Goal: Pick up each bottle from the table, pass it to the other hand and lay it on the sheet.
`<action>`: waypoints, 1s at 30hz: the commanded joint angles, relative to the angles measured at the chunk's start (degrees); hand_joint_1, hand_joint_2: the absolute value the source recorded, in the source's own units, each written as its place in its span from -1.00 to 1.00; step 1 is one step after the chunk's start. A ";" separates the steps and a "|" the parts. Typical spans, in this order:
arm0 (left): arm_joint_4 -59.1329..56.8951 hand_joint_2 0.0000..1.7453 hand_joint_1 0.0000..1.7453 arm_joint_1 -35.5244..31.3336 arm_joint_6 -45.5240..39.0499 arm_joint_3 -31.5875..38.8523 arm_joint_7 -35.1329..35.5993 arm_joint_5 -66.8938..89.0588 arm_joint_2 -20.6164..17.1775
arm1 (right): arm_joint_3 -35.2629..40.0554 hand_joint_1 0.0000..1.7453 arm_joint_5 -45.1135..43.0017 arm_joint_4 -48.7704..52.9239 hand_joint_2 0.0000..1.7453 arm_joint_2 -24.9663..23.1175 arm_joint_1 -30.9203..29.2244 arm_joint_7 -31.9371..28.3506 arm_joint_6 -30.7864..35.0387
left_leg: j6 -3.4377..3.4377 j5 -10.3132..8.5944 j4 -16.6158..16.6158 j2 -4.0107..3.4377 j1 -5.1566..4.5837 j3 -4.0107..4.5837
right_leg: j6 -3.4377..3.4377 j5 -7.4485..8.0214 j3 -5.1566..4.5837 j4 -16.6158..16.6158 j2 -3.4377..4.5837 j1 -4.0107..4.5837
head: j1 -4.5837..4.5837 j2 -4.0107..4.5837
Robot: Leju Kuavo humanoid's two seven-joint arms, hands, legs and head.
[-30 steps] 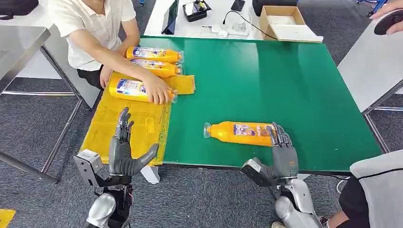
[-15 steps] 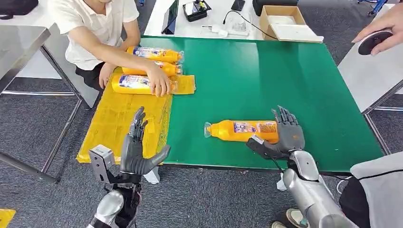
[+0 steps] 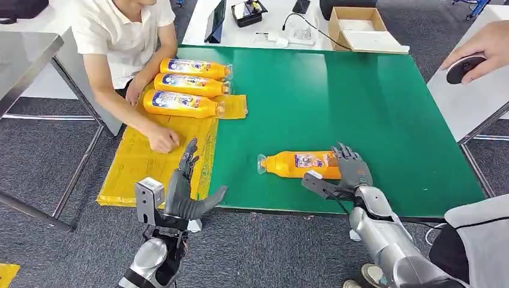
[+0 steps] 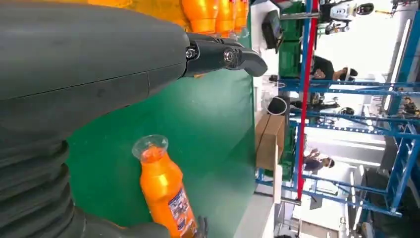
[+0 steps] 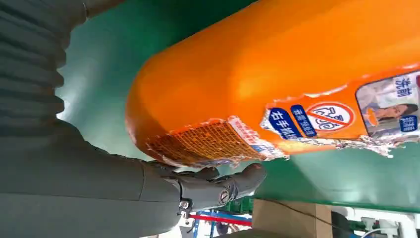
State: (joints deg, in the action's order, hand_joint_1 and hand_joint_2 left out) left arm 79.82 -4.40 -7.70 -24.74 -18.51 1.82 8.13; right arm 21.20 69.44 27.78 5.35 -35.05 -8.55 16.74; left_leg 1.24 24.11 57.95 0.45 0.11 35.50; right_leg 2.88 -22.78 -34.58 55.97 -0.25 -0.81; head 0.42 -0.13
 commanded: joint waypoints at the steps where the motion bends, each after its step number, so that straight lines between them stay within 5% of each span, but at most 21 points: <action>1: -4.35 1.00 -1.00 -2.65 2.08 -1.88 0.72 -1.44 -0.76 | 1.12 -1.00 -2.00 -6.51 1.00 -1.53 -1.71 -0.74 -2.13 | -0.08 0.07 -0.04 -0.05 0.03 -0.27 | -0.12 -0.07 0.24 -0.02 0.03 0.04 | 0.00 0.00; 11: -6.63 1.00 -1.00 -4.18 3.40 -3.35 0.83 -2.33 -0.59 | 4.71 -0.98 1.47 -9.54 1.00 -0.14 -3.87 1.95 -5.72 | -0.03 0.01 -0.05 -0.05 0.00 -0.21 | -0.06 -0.03 0.16 -0.02 -0.02 0.00 | 0.02 0.00; 13: -7.28 1.00 -1.00 -4.79 3.77 -3.50 0.71 -2.78 -0.42 | 4.81 1.00 1.21 -9.93 1.00 0.37 -4.06 1.01 -7.18 | -0.03 0.00 -0.04 -0.06 0.00 -0.25 | -0.06 -0.03 0.18 -0.03 -0.05 0.00 | 0.00 0.00; 30: -10.54 1.00 -1.00 -7.35 10.16 -4.65 0.77 -9.51 -0.36 | 4.94 1.00 -0.30 -12.46 1.00 2.00 -1.00 -1.74 -14.81 | -0.03 0.00 -0.08 0.04 0.06 -0.61 | -0.07 -0.03 0.57 -0.15 -0.13 0.06 | 0.00 0.00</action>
State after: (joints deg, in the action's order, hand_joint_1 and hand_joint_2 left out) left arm 75.19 -8.13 -0.15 -27.28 -18.03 -4.88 8.48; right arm 24.11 69.81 21.90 6.40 -39.30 -8.96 5.30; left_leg 1.25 24.11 57.96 0.34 0.11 35.05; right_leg 2.88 -22.78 -34.24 55.94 -0.22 -0.80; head 0.42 -0.13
